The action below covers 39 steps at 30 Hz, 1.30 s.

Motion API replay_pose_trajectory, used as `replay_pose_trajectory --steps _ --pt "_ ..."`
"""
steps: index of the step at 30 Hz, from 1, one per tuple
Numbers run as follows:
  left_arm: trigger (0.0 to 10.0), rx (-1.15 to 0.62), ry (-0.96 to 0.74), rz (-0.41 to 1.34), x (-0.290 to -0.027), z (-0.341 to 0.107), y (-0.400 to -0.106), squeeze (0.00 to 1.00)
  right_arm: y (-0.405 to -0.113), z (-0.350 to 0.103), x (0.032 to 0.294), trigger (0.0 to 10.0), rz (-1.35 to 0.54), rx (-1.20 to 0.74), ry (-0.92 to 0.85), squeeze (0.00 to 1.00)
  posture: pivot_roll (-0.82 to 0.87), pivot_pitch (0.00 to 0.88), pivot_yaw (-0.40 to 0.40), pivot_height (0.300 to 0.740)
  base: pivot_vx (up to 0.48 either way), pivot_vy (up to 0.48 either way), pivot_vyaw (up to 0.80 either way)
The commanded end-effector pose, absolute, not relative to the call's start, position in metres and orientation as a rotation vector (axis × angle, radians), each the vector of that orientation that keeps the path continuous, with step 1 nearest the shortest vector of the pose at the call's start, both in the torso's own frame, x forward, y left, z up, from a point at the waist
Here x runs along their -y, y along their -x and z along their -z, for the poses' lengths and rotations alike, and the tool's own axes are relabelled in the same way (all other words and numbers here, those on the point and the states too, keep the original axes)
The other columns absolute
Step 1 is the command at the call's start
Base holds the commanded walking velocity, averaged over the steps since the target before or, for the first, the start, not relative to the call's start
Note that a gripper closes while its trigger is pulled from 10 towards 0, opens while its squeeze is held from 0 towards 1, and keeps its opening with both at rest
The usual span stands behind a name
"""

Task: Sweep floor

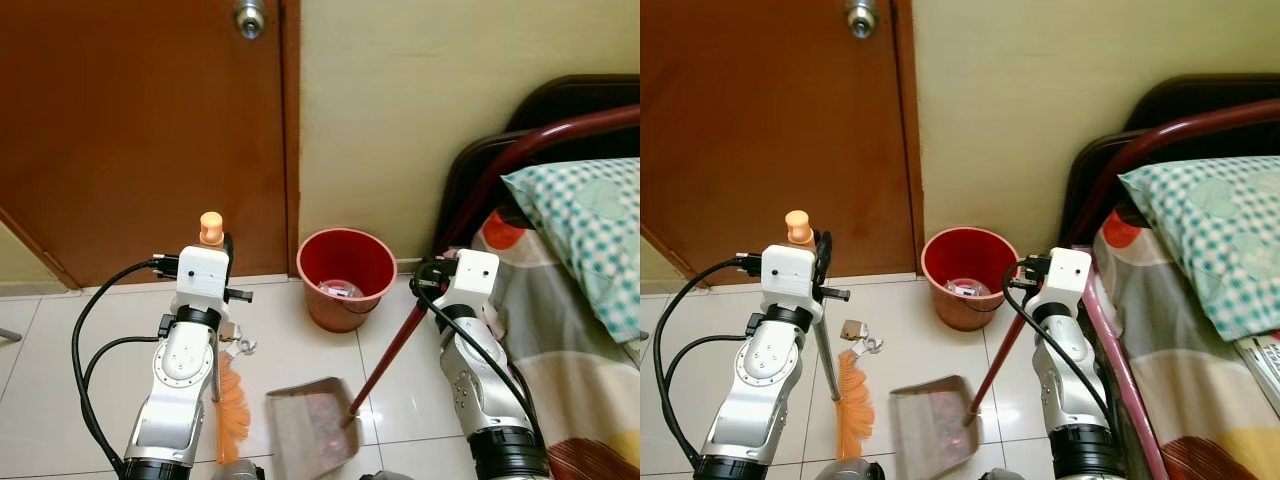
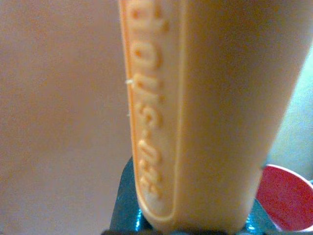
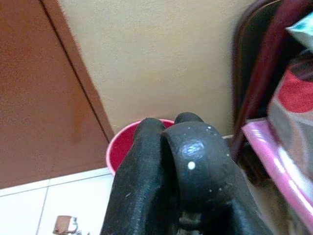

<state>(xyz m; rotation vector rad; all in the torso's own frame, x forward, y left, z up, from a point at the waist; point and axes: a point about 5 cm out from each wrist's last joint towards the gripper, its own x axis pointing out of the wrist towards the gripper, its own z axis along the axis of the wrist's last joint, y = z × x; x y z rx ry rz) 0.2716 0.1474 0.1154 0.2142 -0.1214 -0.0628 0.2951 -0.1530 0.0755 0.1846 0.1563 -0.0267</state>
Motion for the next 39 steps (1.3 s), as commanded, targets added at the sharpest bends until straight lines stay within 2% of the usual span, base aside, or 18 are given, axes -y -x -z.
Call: replay_pose_trajectory --steps 1,10,23,29,39 --pt "10.0 0.126 -0.208 0.072 -0.145 -0.118 -0.273 0.0 -0.299 -0.083 0.151 10.0 0.023 -0.125 -0.194 0.0 0.0 0.077 -0.032 0.74 0.289 0.277 0.0" --pt "10.0 0.123 -0.206 0.074 -0.146 -0.117 -0.272 0.0 -0.3 -0.085 0.151 10.0 0.025 -0.119 -0.191 0.0 0.0 0.081 -0.032 0.74 0.272 0.268 0.0" --pt "10.0 0.129 -0.208 0.076 -0.146 -0.118 -0.273 0.0 -0.301 -0.086 0.152 10.0 0.03 -0.116 -0.184 0.0 0.0 0.084 -0.031 0.74 0.0 0.0 0.0" --pt "10.0 0.127 -0.204 0.079 -0.145 -0.118 -0.272 0.0 -0.302 -0.086 0.153 10.0 0.029 -0.117 -0.181 0.0 0.0 0.085 -0.032 0.74 0.212 0.0 0.0" --pt "10.0 0.233 -0.253 0.206 -0.126 -0.134 -0.276 0.0 -0.306 -0.092 0.159 10.0 0.045 -0.088 -0.184 0.0 0.0 0.089 -0.037 0.74 0.0 0.0 0.0"
